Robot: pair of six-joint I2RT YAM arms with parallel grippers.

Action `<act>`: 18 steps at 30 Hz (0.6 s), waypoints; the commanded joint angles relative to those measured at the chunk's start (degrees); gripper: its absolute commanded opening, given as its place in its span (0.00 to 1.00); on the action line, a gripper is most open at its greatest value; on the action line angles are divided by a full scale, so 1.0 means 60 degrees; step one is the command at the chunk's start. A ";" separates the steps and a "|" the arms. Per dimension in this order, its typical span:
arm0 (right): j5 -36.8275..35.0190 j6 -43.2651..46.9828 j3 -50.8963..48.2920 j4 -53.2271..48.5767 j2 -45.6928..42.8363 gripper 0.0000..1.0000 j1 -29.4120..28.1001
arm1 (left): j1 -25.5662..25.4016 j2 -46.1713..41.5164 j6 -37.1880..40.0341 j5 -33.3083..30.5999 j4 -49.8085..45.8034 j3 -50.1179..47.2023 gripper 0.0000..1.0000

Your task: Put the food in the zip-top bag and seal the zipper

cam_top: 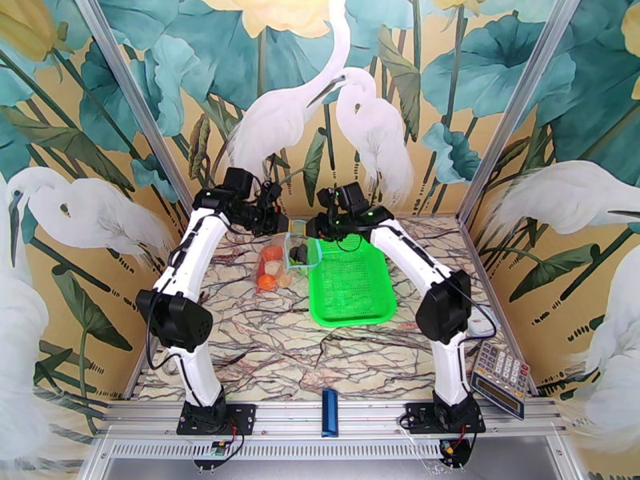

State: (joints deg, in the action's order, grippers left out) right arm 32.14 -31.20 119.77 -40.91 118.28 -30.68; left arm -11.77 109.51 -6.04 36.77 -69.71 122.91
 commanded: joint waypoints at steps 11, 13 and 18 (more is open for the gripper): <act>-0.2135 0.2155 -0.0499 -0.2140 -0.0904 0.52 0.0012 | -0.0060 0.0219 0.0257 0.0023 -0.0393 0.0330 0.03; -0.1899 0.2104 -0.0481 -0.2105 -0.0702 0.54 0.0014 | -0.0060 0.0234 0.0232 0.0039 -0.0400 0.0329 0.03; -0.1351 0.1892 -0.0391 -0.1800 -0.0245 0.54 0.0007 | -0.0060 0.0245 0.0202 0.0039 -0.0404 0.0322 0.03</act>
State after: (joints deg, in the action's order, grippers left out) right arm 22.15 -20.08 117.56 -52.31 114.67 -30.68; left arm -11.77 109.65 -5.30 36.77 -71.18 123.28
